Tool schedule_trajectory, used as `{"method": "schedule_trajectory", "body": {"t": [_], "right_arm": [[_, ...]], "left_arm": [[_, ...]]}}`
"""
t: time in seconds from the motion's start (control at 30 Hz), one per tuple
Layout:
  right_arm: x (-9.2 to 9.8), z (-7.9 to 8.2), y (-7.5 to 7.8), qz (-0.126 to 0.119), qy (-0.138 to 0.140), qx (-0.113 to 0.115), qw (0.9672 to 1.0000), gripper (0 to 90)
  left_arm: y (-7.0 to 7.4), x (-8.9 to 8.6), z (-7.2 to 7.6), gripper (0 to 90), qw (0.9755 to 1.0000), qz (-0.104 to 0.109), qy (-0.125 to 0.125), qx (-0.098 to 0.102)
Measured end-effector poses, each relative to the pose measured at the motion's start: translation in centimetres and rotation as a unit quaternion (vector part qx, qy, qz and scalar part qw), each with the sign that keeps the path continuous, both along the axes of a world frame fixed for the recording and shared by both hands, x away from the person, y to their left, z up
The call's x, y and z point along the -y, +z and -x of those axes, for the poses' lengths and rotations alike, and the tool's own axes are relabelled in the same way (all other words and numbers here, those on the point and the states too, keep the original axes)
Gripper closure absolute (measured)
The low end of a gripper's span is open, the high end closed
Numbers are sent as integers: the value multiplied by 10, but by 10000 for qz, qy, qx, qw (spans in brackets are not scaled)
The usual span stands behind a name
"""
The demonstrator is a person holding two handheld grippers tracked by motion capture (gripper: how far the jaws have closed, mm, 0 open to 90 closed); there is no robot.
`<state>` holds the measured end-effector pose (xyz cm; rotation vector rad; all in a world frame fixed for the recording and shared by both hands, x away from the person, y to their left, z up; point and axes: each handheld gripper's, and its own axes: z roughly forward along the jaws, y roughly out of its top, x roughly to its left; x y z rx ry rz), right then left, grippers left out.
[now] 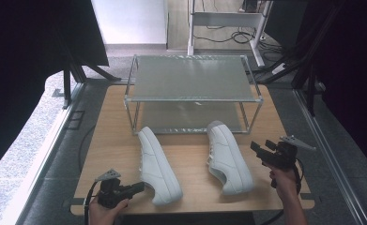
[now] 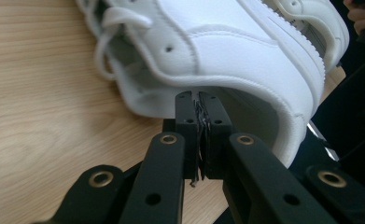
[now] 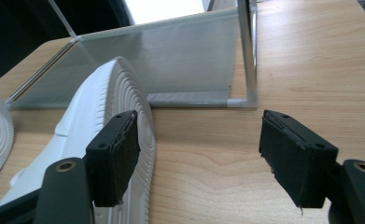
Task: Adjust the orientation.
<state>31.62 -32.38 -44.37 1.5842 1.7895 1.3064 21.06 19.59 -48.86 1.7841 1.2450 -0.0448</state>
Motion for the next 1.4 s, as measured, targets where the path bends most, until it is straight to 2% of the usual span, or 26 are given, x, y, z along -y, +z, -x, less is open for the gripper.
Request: {"method": "schedule_trajectory", "body": {"t": [0.1, 0.33, 0.5, 1.07, 1.27, 1.4], "right_arm": [[1, 0, 0, 0, -41, -4, 10000, 288], [1, 1, 0, -11, -85, -21, 10000, 291], [3, 1, 0, -21, -120, -28, 9999, 295], [9, 3, 0, -106, -261, -55, 9996, 295], [12, 3, 0, -117, -365, -36, 9993, 295], [13, 2, -3, -107, -404, -87, 9991, 295]], "left_arm": [[1, 7, -4, 873, 9999, -55, -110, -13], [-2, 21, -13, 867, 9998, -73, -174, -90], [0, 26, -16, 867, 9997, -124, -211, -53], [12, 37, -25, 859, 9995, -108, -294, 100], [18, 43, -39, 850, 9994, -150, -286, 142], [24, 58, -52, 858, 9989, -226, -357, 218]]}}
